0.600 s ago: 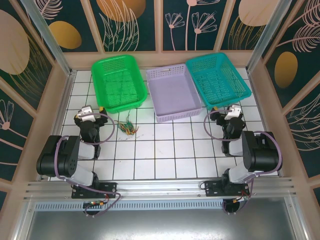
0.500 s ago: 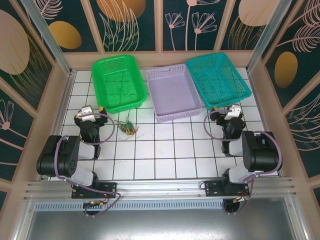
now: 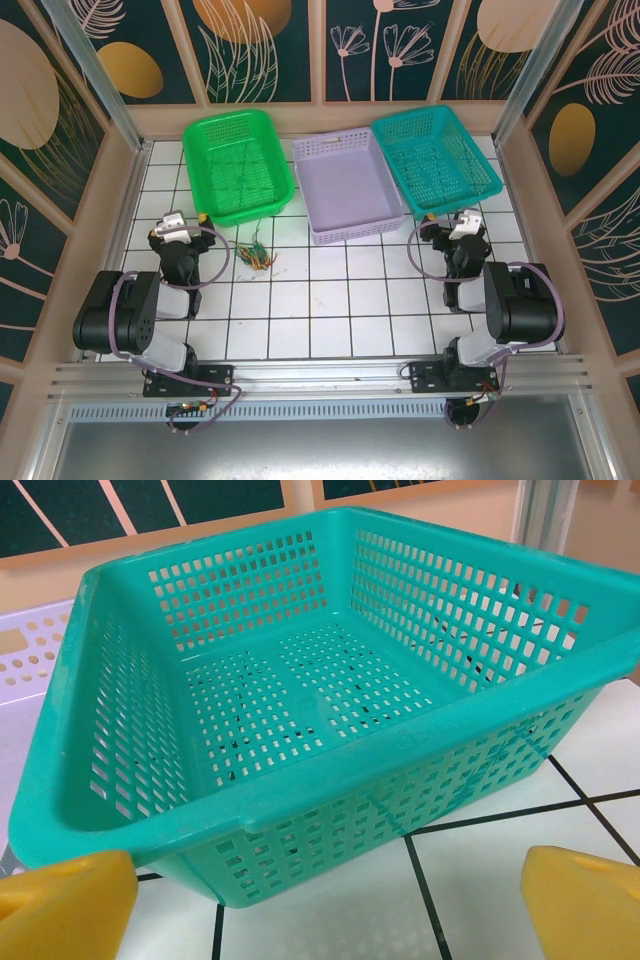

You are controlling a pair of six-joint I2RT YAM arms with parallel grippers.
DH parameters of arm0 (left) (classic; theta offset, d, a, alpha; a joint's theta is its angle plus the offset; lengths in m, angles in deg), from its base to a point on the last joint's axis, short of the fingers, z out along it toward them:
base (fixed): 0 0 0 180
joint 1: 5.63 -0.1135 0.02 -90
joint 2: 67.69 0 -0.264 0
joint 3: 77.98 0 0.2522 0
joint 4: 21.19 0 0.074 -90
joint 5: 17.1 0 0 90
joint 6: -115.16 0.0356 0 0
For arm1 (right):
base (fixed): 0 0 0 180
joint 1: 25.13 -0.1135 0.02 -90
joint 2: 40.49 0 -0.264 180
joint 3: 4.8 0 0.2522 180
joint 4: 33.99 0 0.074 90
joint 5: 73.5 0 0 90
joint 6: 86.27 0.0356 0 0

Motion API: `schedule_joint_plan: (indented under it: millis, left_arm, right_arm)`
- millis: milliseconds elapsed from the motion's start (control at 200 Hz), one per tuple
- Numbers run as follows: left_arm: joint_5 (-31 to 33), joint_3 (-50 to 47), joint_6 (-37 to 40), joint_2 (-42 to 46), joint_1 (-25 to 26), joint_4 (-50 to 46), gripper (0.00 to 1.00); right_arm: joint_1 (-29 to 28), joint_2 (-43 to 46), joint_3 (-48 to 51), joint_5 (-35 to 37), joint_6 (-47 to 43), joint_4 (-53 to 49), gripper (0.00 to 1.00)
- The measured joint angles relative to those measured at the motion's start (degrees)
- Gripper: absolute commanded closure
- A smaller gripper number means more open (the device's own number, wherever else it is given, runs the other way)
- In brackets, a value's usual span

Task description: Untangle the cables

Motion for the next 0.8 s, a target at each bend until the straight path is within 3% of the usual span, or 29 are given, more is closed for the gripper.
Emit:
schedule_joint_plan:
  millis: [315, 390, 490, 591, 721, 801]
  left_arm:
    - [0.0, -0.1, 0.0, 0.2, 0.0, 0.0, 0.01]
    - [0.8, -0.2, 0.0, 4.1, 0.1, -3.1, 0.01]
    - [5.5, 3.8, -3.7, 16.2, 0.5, -18.1, 0.01]
    - [9.2, 14.3, -7.6, 25.7, 0.6, -32.7, 0.01]
    - [11.3, 29.3, -16.2, 31.3, 1.1, -49.5, 0.01]
    - [10.6, 36.8, -25.8, 31.9, 1.1, -58.9, 0.01]
  right_arm:
    - [0.0, 0.0, 0.0, 0.0, 0.0, 0.0, 0.01]
    - [-0.1, 0.6, -0.1, 0.8, 0.0, -1.0, 0.01]
    - [-2.1, 8.9, -1.3, 8.5, 0.7, -10.1, 0.01]
    - [-4.3, 21.4, -5.5, 14.4, 1.5, -17.5, 0.01]
    - [-9.2, 30.6, -23.7, 18.5, 2.1, -30.1, 0.01]
    - [-10.9, 31.4, -37.6, 19.9, 14.4, -42.4, 0.01]
